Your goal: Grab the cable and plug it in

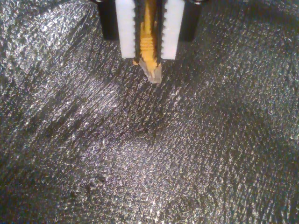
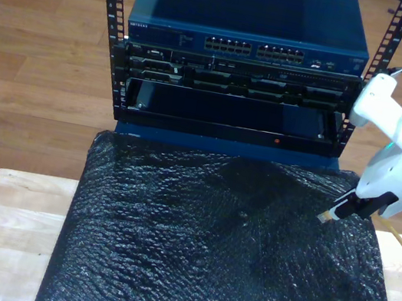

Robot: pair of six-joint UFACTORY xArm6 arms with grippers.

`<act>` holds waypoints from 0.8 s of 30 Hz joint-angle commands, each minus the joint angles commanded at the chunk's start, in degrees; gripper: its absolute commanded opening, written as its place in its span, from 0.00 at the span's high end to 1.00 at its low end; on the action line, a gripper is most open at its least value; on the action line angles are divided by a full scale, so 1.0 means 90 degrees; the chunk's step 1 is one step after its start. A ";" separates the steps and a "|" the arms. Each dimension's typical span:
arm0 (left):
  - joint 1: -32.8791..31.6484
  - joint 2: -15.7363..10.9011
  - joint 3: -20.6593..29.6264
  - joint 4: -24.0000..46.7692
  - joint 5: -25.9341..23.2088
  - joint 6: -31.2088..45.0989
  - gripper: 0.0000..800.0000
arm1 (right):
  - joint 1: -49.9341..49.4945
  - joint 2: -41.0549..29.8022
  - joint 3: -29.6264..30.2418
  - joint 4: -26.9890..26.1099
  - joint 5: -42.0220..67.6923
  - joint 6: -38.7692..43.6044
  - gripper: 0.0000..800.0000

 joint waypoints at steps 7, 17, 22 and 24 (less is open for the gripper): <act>0.0039 0.0029 0.0000 -0.0225 -0.0020 0.0244 0.00 | 0.0020 0.0000 0.0000 0.0039 -0.0215 0.0020 1.00; 0.0039 0.0029 0.0000 -0.0225 -0.0020 0.0244 0.00 | 0.0020 -0.0068 0.0068 0.0000 -0.0225 0.0000 1.00; 0.0039 0.0029 0.0000 -0.0225 -0.0020 0.0244 0.00 | 0.0020 -0.0107 0.0176 -0.0020 -0.0244 0.0010 1.00; 0.0039 0.0029 0.0000 -0.0225 -0.0020 0.0244 0.00 | 0.0020 -0.0117 0.0264 -0.0049 -0.0293 0.0010 1.00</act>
